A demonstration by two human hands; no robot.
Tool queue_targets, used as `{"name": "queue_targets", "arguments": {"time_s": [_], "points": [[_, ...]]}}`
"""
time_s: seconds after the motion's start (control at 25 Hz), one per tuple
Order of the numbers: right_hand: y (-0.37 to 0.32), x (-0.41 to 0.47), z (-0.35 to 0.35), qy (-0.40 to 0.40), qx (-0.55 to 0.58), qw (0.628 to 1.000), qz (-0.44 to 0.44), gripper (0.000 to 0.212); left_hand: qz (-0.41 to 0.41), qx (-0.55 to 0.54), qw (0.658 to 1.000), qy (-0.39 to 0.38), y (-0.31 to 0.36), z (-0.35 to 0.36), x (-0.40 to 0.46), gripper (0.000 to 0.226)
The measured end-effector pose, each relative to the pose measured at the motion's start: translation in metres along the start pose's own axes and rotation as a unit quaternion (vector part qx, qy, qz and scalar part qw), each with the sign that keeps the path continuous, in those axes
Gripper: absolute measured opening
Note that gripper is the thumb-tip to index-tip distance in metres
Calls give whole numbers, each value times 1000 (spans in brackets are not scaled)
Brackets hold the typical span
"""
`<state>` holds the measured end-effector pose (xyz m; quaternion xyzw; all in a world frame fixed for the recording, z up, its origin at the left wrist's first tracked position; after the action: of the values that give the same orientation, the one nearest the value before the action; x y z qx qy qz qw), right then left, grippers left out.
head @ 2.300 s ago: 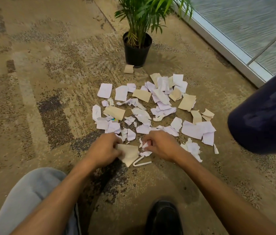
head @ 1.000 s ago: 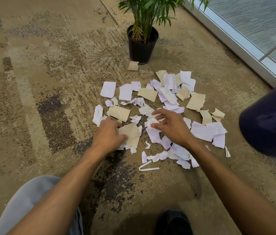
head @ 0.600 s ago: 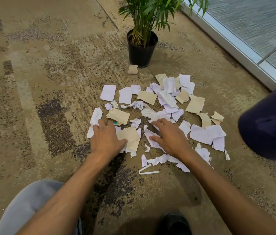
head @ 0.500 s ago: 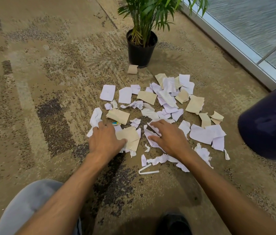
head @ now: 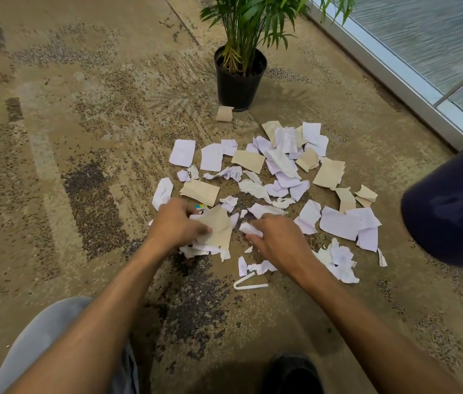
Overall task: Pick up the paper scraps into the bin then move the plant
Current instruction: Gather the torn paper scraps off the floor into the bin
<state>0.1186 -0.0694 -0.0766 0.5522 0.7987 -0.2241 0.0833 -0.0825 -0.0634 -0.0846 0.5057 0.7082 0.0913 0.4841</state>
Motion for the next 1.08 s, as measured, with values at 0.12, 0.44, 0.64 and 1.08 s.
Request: {"name": "queue_targets", "arguments": {"time_s": [0.12,0.44,0.64,1.08], "points": [[13,-3,-8,29,77,996,19,42,0,-168,986,-21,-6,-19,-2,21],[53,-1,-22,20,381,922,67,13,47,-271,959,-67,5,-19,-5,23],[40,-4,2,-7,354,932,85,31,53,-121,989,-66,4,-7,-2,12],[22,-6,7,10,75,994,83,22,11,261,964,-44,6,10,-4,28]]}}
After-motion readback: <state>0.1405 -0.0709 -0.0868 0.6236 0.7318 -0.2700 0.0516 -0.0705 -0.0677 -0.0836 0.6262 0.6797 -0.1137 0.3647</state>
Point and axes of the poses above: each hand's wrist, its own x-axis towards the middle knuckle, its own z-axis out of the palm, y = z × x, the point moved 7 cm from there along x, towards the middle knuckle, and after that the axes turned 11 degrees about -y, right-handed, at the moved point
